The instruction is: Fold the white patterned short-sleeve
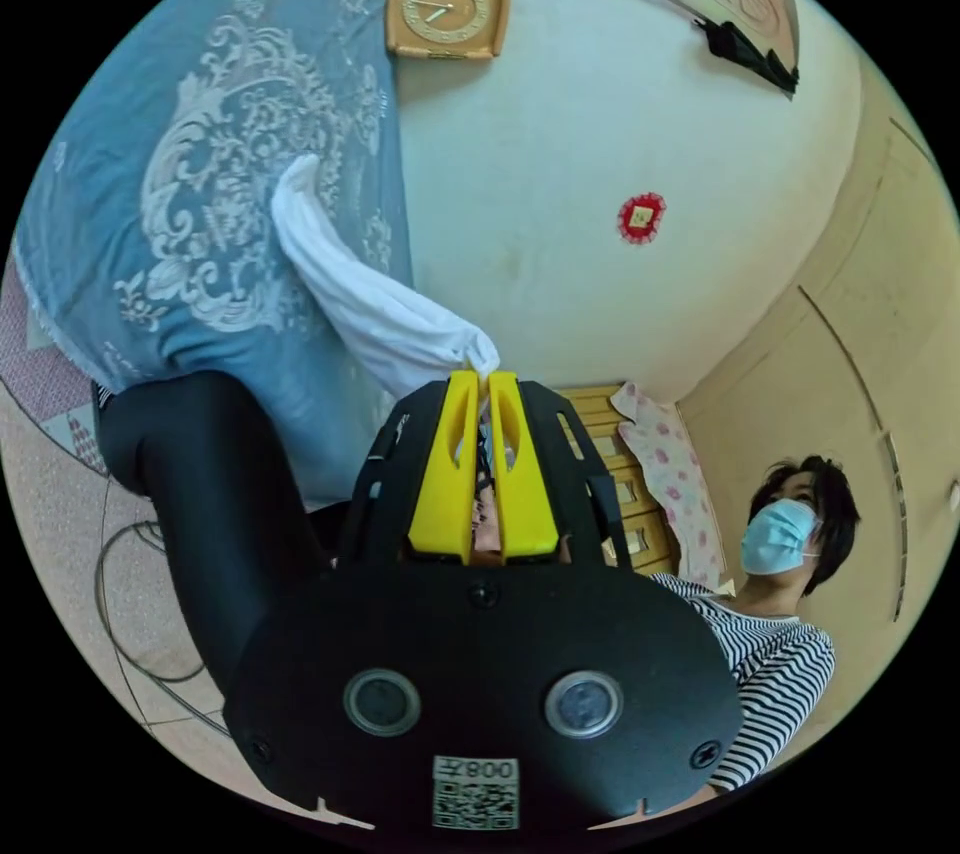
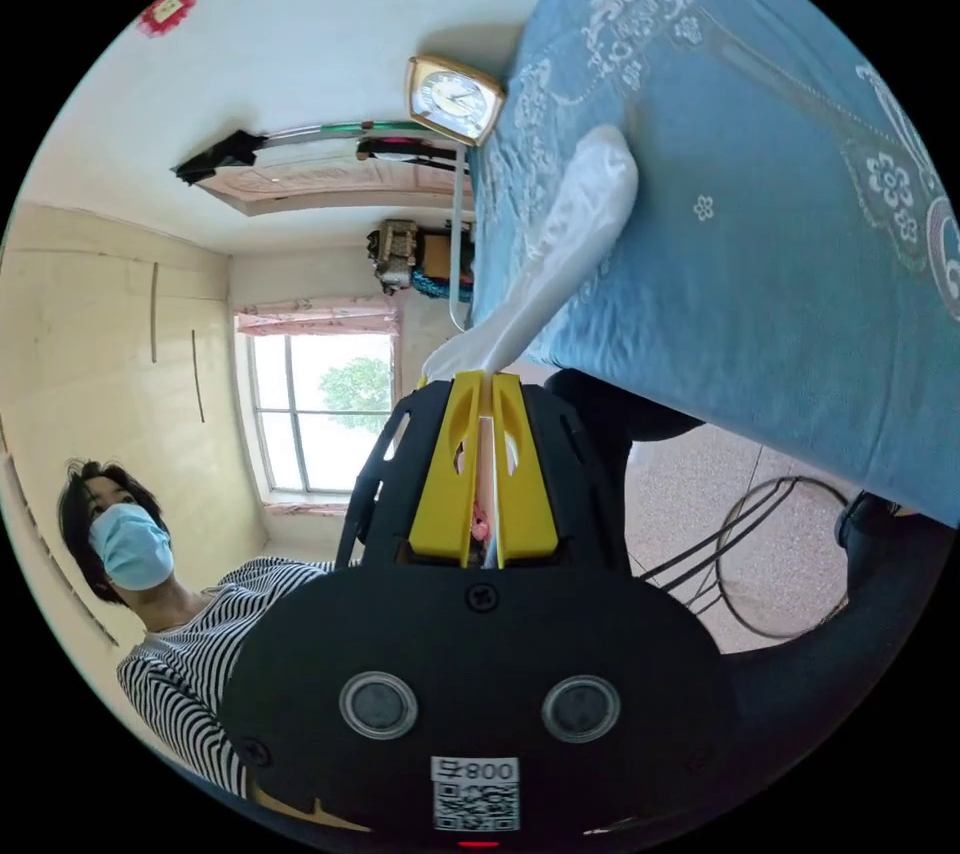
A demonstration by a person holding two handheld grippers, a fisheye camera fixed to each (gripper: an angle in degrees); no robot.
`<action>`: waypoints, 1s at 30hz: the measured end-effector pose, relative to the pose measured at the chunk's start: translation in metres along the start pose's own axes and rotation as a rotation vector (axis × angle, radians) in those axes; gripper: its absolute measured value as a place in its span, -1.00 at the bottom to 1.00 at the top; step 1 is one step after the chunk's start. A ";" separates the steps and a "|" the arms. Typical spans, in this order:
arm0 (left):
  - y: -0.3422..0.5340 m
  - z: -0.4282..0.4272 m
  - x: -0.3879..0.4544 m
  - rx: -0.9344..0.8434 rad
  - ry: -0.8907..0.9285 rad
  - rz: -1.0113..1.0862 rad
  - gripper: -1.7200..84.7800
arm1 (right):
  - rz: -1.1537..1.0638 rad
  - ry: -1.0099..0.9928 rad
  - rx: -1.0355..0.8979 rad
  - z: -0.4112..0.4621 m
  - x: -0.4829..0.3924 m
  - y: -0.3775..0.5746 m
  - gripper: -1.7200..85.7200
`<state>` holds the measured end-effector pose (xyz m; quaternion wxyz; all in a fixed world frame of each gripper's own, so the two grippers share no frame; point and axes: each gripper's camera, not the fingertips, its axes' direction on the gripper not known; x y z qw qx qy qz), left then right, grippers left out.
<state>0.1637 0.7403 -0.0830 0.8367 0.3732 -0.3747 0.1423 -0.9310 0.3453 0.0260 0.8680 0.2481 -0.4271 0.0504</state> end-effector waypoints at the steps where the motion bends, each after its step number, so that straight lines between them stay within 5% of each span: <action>1: -0.005 0.002 0.016 -0.014 0.017 0.019 -0.91 | -0.024 -0.012 0.015 -0.015 -0.001 0.006 -0.93; 17: -0.074 0.069 0.229 -0.272 0.191 0.172 -0.91 | -0.285 -0.128 0.251 -0.206 0.035 0.126 -0.93; 30: -0.151 0.182 0.354 -0.500 0.173 0.116 -0.92 | -0.312 -0.120 0.468 -0.356 0.171 0.197 -0.93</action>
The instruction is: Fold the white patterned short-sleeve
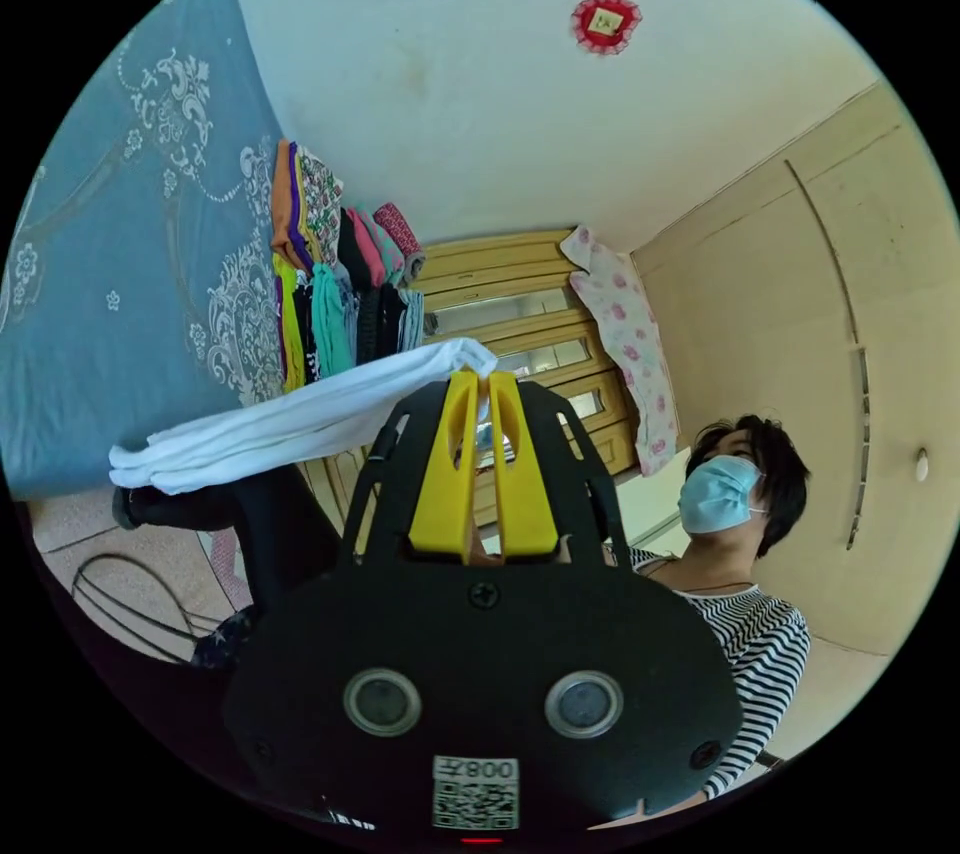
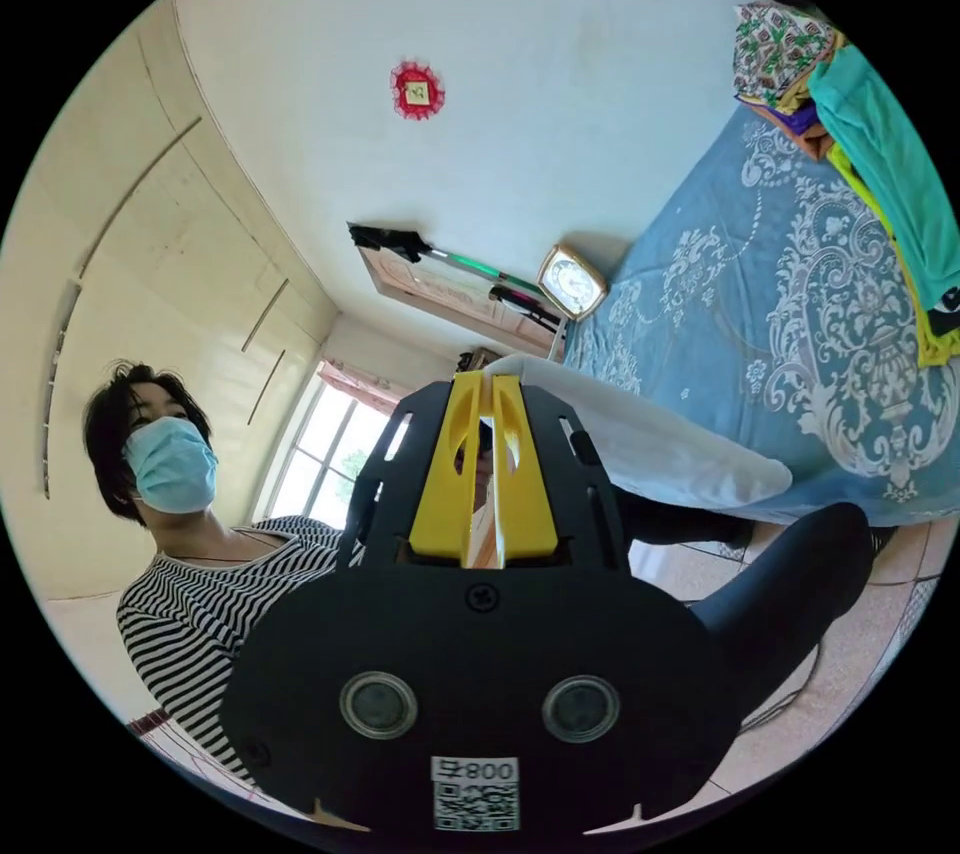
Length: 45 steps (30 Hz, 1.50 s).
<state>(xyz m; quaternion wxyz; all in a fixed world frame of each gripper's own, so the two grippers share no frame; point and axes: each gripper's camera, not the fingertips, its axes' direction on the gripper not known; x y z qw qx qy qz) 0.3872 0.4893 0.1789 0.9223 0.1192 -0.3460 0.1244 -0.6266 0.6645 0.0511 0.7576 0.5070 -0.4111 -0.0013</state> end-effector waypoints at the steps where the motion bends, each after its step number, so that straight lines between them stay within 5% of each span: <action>1: -0.018 0.009 0.007 -0.014 -0.004 -0.009 -0.92 | 0.012 0.011 0.012 -0.012 0.017 -0.005 -0.93; 8: -0.163 0.056 0.046 -0.020 -0.013 -0.025 -0.92 | 0.024 0.077 0.017 -0.048 0.107 -0.095 -0.93; 22: -0.519 0.220 0.193 -0.033 -0.079 0.359 -0.92 | -0.254 0.250 0.047 -0.091 0.183 -0.525 -0.93; 27: -0.575 0.288 0.166 -0.106 -0.108 0.339 -0.92 | -0.235 0.429 0.059 -0.149 0.257 -0.549 -0.93; 33: -0.582 0.362 0.059 -0.267 -0.289 0.029 -0.92 | 0.114 0.683 0.053 -0.230 0.462 -0.498 -0.93; 36: -0.571 0.375 0.051 -0.268 -0.235 -0.021 -0.92 | 0.199 0.683 0.048 -0.247 0.529 -0.460 -0.93; 45: -0.581 0.397 0.117 -0.319 -0.344 0.047 -0.92 | 0.134 0.725 0.066 -0.236 0.546 -0.428 -0.94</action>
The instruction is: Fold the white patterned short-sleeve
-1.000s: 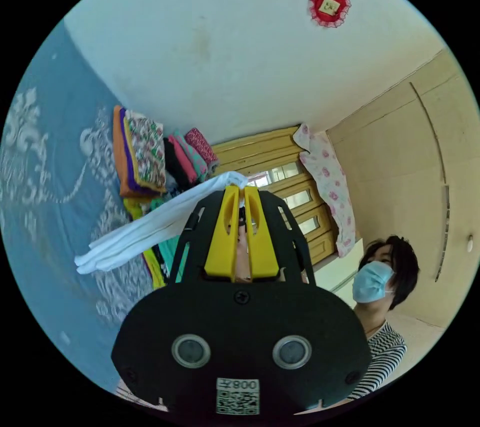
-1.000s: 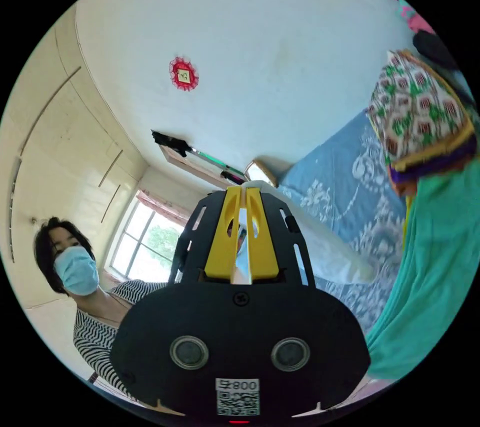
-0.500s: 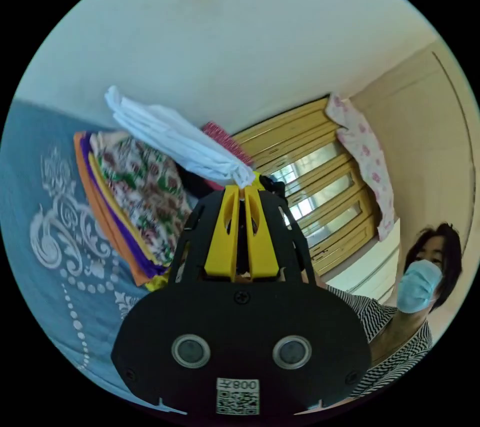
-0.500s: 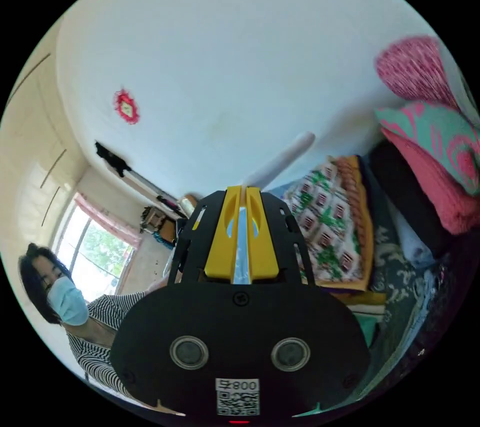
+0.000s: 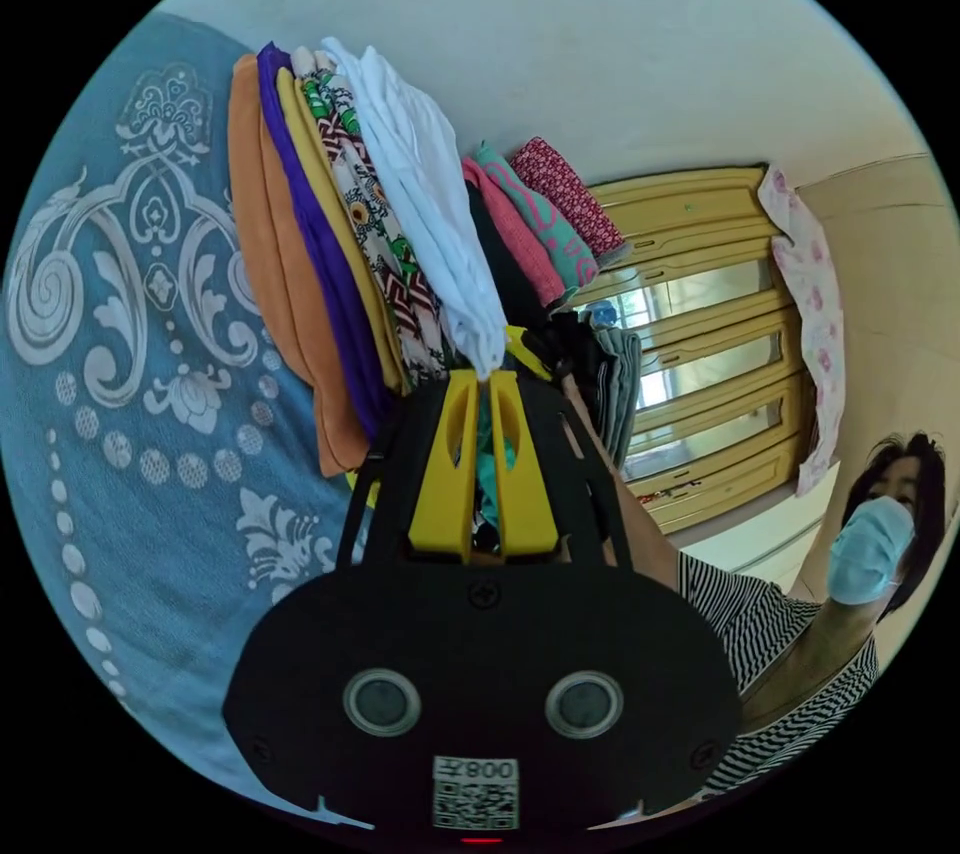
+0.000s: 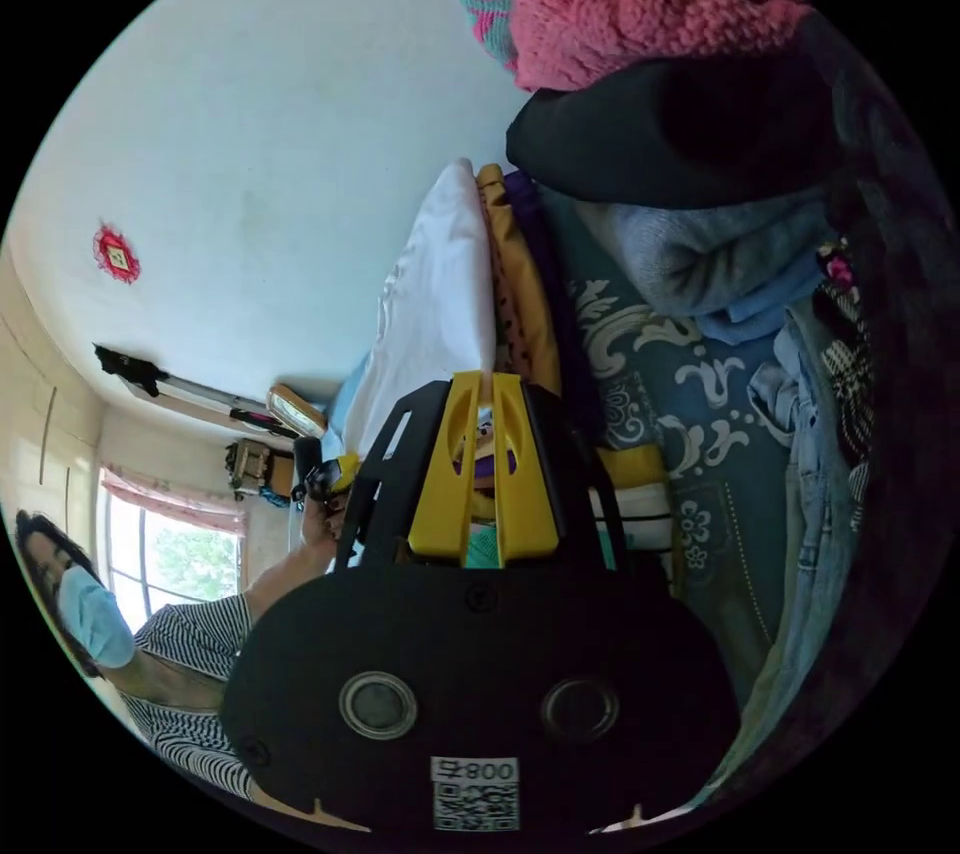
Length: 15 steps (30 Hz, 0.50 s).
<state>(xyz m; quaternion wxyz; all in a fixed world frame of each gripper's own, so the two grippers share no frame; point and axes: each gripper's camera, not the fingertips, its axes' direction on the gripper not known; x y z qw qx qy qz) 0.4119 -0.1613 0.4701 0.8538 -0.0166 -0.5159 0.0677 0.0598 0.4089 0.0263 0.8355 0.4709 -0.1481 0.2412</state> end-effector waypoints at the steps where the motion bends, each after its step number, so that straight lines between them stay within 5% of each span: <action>1: -0.001 -0.001 0.008 -0.002 -0.004 -0.003 -0.93 | -0.006 0.037 0.025 -0.003 -0.008 0.005 -0.94; 9: 0.006 -0.021 0.092 0.040 -0.062 0.128 -0.95 | -0.248 0.284 0.144 -0.008 -0.129 0.045 -0.96; 15: -0.015 0.007 0.136 -0.004 -0.254 0.166 -0.96 | -0.311 0.540 -0.098 0.095 -0.182 0.022 -0.96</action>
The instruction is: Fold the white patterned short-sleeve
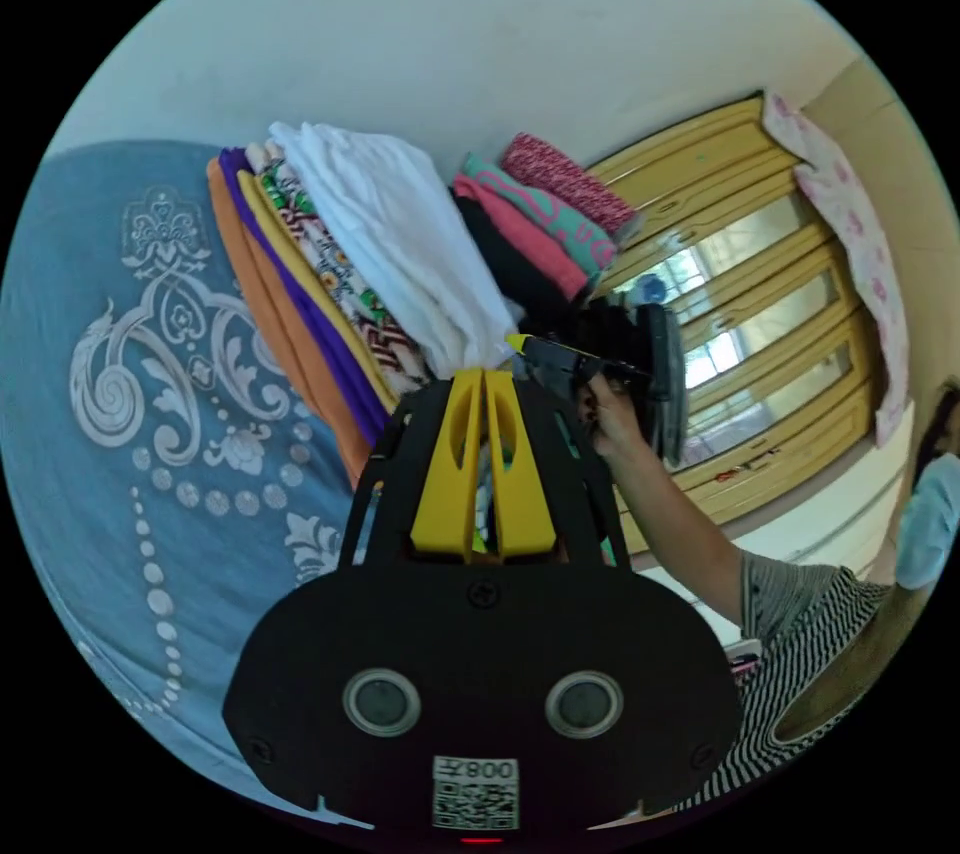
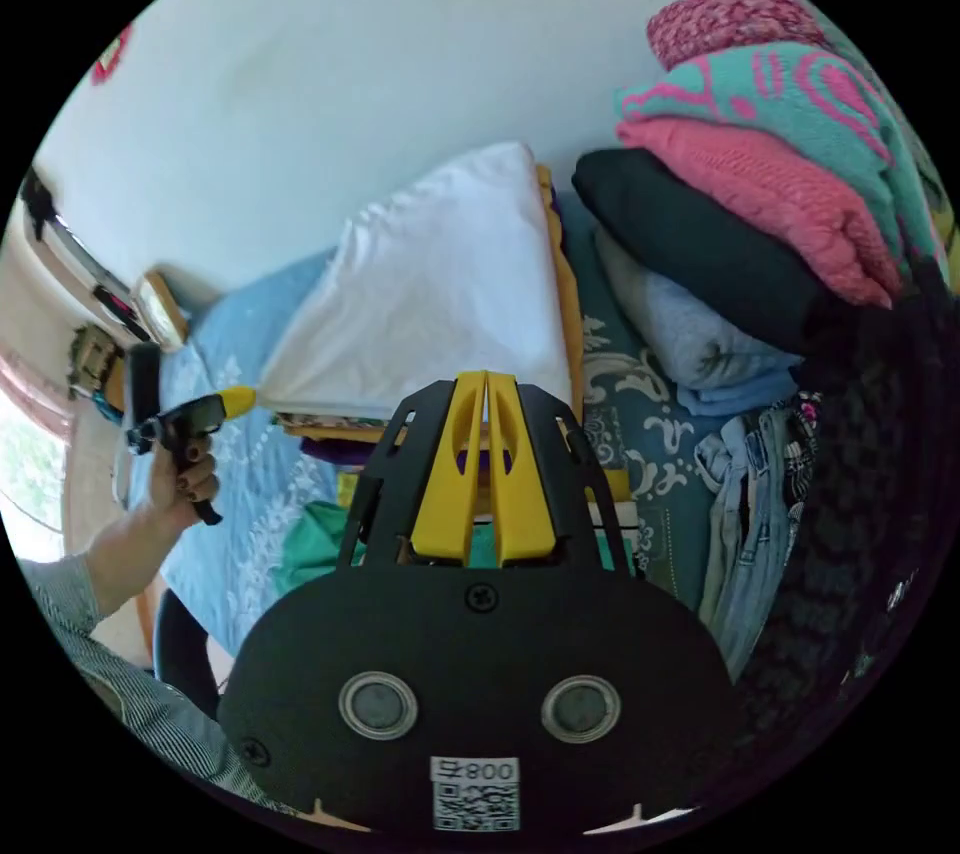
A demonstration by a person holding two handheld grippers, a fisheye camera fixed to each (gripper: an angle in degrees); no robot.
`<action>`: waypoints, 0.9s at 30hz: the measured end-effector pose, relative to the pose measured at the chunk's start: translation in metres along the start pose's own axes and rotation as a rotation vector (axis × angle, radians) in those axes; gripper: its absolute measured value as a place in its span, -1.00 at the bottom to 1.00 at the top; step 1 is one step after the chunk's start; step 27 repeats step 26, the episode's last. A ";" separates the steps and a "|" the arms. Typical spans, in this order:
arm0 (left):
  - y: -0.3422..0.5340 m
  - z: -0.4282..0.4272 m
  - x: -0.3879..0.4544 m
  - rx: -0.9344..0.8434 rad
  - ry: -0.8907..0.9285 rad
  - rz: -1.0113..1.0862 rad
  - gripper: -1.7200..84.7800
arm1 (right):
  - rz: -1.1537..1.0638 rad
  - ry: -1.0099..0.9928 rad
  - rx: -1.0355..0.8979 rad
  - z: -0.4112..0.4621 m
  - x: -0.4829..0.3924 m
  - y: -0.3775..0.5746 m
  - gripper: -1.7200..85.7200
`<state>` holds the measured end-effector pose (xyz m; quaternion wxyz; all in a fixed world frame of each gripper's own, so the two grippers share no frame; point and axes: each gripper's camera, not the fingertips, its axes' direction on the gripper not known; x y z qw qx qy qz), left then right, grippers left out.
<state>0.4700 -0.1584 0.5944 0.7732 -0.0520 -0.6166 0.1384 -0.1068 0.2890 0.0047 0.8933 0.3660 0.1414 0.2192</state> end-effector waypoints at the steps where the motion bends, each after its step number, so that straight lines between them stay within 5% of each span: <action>1: -0.002 0.008 0.003 -0.044 -0.037 -0.004 -0.96 | 0.000 0.027 -0.051 0.015 -0.008 -0.007 -0.96; 9: 0.034 -0.017 0.064 -0.030 0.041 0.074 -0.96 | -0.016 0.043 0.065 -0.058 -0.050 0.007 -0.96; 17: 0.183 -0.046 0.169 -0.353 -0.300 0.247 -0.96 | -0.086 -0.018 0.235 -0.208 -0.130 0.156 -0.96; 23: 0.289 -0.017 0.219 -0.617 -0.590 0.257 -0.95 | -0.031 0.154 0.096 -0.226 -0.205 0.281 -0.96; 27: 0.306 -0.008 0.235 -0.598 -0.624 0.248 -0.96 | 0.002 0.193 0.012 -0.210 -0.221 0.298 -0.96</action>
